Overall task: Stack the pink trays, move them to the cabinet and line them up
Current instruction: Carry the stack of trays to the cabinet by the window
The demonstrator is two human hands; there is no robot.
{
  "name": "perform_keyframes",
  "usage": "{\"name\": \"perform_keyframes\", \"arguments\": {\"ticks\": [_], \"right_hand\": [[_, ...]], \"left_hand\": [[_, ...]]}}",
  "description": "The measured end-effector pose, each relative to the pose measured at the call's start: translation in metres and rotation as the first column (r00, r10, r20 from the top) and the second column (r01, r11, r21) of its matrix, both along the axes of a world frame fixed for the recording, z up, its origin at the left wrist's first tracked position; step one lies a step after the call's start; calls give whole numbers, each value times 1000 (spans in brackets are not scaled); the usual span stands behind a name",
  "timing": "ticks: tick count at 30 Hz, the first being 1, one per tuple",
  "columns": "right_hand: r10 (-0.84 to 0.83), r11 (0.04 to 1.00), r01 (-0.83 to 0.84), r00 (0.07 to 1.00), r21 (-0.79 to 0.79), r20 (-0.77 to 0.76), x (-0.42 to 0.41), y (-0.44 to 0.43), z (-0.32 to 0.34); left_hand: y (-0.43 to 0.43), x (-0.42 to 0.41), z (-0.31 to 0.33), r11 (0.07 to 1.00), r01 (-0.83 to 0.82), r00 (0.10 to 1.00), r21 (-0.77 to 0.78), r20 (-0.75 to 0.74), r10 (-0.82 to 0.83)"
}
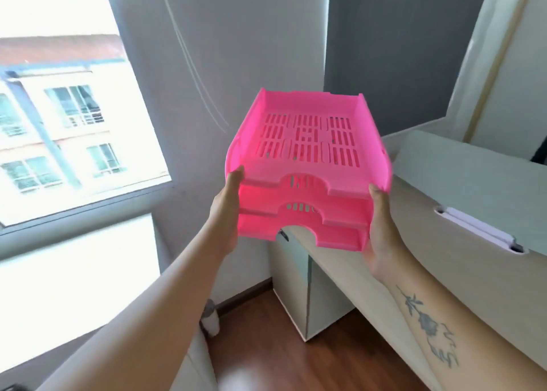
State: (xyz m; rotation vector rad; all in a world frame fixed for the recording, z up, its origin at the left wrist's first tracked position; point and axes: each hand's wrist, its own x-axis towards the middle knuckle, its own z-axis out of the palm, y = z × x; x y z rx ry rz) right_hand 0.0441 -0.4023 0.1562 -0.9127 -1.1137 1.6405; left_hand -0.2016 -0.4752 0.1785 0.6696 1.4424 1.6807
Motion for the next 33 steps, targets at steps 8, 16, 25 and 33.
{"name": "perform_keyframes", "arguments": {"ticks": [8,16,25,33], "right_hand": [[382,924,-382,924,5,8,-162,-86,0],[597,802,-597,802,5,9,-307,-198,-24],[695,719,-695,718,-3,32,-453,-325,-60],[648,762,-640,757,-101,86,-529,-362,-99]], "left_hand": [[-172,-114,-6,970,-210,973,125,-66,219],[-330,-213,-27,893,-445,891,69,-65,450],[-466,-339,-73,824,-565,823,-51,43,567],[-495,-414,-109,836,-526,828,-155,130,546]]}}
